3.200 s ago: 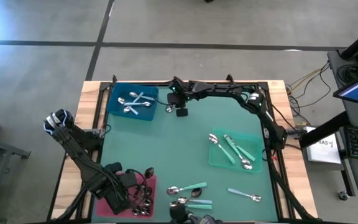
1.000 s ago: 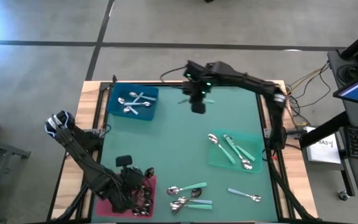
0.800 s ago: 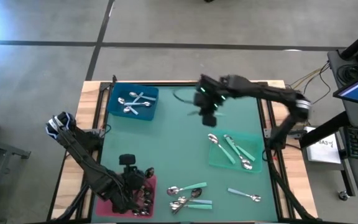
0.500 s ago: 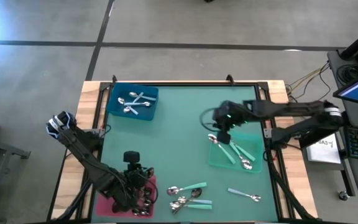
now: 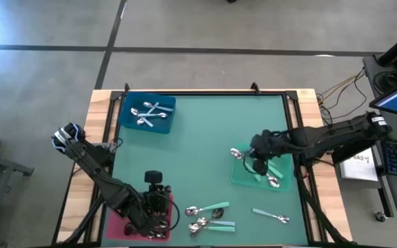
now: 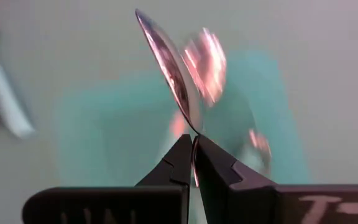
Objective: Sort silverware by color (type)
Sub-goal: Put the top green spoon into the blue bin, then put the top green spoon into the green bin
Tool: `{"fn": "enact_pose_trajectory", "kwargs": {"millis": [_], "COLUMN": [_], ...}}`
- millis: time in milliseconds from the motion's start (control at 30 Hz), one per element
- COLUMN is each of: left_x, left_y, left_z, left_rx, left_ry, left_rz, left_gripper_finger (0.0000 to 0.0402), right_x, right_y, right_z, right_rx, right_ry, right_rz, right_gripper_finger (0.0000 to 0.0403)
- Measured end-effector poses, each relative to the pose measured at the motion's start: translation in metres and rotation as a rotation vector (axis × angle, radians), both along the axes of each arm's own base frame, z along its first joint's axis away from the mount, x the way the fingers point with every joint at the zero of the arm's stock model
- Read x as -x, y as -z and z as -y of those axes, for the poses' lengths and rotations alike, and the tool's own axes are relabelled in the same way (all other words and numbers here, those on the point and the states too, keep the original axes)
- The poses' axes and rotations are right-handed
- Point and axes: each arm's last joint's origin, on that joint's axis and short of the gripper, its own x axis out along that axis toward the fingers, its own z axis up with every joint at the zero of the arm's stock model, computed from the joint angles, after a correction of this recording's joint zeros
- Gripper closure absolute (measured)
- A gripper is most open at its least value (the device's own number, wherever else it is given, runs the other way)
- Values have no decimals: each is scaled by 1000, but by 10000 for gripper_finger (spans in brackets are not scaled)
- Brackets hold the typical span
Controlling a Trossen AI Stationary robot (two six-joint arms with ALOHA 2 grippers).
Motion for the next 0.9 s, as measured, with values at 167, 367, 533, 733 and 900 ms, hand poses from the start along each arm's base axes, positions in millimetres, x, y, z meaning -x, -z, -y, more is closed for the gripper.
{"fn": "enact_pose_trajectory", "kwargs": {"millis": [167, 367, 533, 733, 900], "left_x": [0, 0, 0, -9, -24], "left_y": [0, 0, 0, -4, -9], "left_z": [2, 2, 3, 6, 9], "left_rx": [55, 78, 126, 209, 290], "left_ry": [15, -9, -63, -76, -65], "left_rz": [-27, -21, -3, 70, 176], "left_gripper_finger": [308, 308, 308, 308, 308], "right_x": [19, 31, 38, 32, 25], "right_y": [33, 52, 51, 26, -3], "right_z": [-10, -24, -35, -46, -53], "right_rx": [-71, -190, -285, -318, -282], "right_ry": [93, 123, 94, 32, -1], "right_rz": [-168, -267, -345, -316, -224], "right_gripper_finger": [394, 393, 371, 332, 304]}}
